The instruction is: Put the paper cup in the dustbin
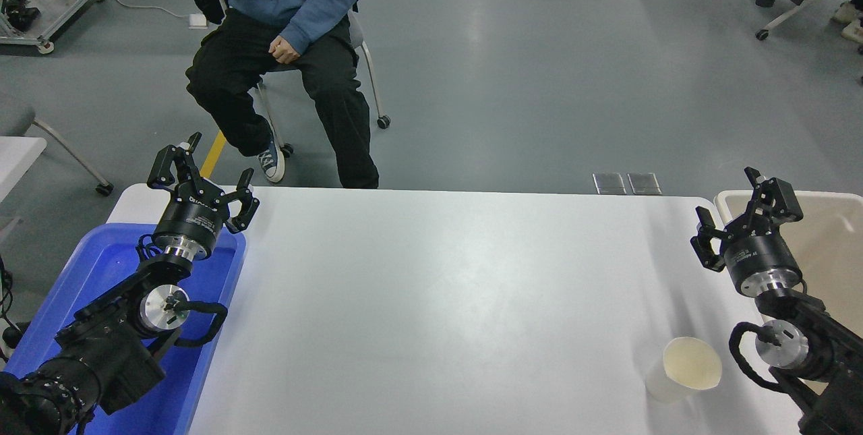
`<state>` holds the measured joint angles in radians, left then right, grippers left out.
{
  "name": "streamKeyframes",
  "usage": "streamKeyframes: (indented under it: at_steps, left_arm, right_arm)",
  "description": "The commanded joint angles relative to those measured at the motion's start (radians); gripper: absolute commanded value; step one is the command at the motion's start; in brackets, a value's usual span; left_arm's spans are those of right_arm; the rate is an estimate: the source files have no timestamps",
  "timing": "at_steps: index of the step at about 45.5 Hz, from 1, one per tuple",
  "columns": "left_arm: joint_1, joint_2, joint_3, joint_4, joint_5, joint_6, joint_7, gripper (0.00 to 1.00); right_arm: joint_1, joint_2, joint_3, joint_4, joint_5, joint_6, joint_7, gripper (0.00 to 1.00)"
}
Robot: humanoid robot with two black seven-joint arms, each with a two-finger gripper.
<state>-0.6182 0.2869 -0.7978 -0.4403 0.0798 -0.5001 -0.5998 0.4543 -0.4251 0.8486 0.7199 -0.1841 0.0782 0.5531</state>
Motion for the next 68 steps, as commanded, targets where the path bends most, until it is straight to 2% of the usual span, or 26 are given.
streamKeyframes:
  at_steps: [1, 16, 37, 47, 58, 68]
  left_arm:
    - [0.000, 0.000, 0.000, 0.000, 0.000, 0.000, 0.000, 1.00]
    - [0.000, 0.000, 0.000, 0.000, 0.000, 0.000, 0.000, 1.00]
    - [0.000, 0.000, 0.000, 0.000, 0.000, 0.000, 0.000, 1.00]
    - [0.000, 0.000, 0.000, 0.000, 0.000, 0.000, 0.000, 1.00]
    - [0.000, 0.000, 0.000, 0.000, 0.000, 0.000, 0.000, 1.00]
    - [0.000, 0.000, 0.000, 0.000, 0.000, 0.000, 0.000, 1.00]
  right_arm:
    - [-0.002, 0.000, 0.004, 0.001, 0.000, 0.002, 0.002, 1.00]
    - [-0.008, -0.007, 0.007, 0.024, 0.002, 0.000, 0.002, 1.00]
    - [-0.069, -0.265, -0.083, 0.371, -0.027, -0.008, -0.027, 1.00]
    - [-0.077, -0.402, -0.155, 0.532, -0.162, -0.012, -0.028, 1.00]
    - [-0.069, -0.563, -0.259, 0.661, -0.441, -0.015, -0.038, 1.00]
    - [-0.065, -0.633, -0.312, 0.682, -0.661, -0.014, -0.182, 1.00]
